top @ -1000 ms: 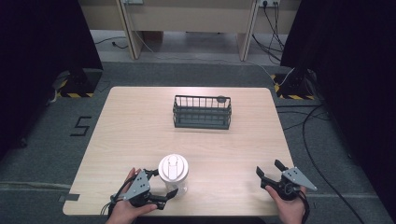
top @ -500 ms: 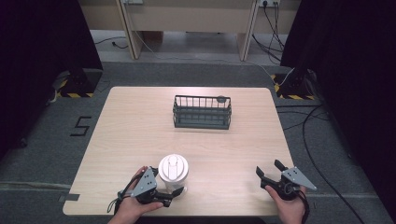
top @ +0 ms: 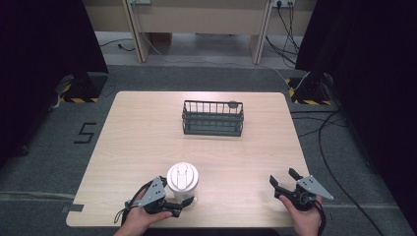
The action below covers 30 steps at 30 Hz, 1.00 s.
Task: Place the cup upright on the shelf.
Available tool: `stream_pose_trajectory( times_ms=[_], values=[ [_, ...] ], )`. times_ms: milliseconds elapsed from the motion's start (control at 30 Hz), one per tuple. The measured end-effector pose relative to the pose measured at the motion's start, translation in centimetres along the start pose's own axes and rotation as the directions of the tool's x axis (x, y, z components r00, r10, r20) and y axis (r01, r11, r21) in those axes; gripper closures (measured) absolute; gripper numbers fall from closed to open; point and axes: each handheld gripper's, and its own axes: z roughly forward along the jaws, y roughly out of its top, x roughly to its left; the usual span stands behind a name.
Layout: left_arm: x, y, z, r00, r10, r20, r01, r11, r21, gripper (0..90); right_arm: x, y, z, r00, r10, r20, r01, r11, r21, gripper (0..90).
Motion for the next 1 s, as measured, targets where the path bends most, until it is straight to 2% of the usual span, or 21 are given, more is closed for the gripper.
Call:
stream_pose_trajectory(
  times_ms=[300, 533, 700, 1000],
  values=[
    [-0.1, 0.2, 0.0, 1.0, 0.0, -0.007, 0.0, 0.9999, 0.01, 17.6, -0.1, 0.0, 0.0, 1.0, 0.0, -0.001, 0.0, 1.0, -0.002, 19.2],
    [-0.1, 0.8, -0.2, 0.9996, 0.015, -0.024, -0.015, 0.9999, 0.007, 17.6, -0.1, 0.0, 0.0, 1.0, 0.006, -0.002, -0.006, 1.0, -0.003, 19.3],
    [0.2, 1.2, -0.2, 0.9991, 0.015, -0.04, -0.014, 0.9997, 0.021, 17.6, -0.1, 0.0, 0.0, 1.0, 0.009, -0.003, -0.009, 1.0, -0.003, 19.4],
    [0.7, 2.3, 0.5, 0.9984, 0.029, -0.048, -0.028, 0.9994, 0.018, 17.6, -0.1, 0.0, 0.0, 0.9999, 0.016, -0.003, -0.016, 1.0, -0.005, 19.4]
  ],
)
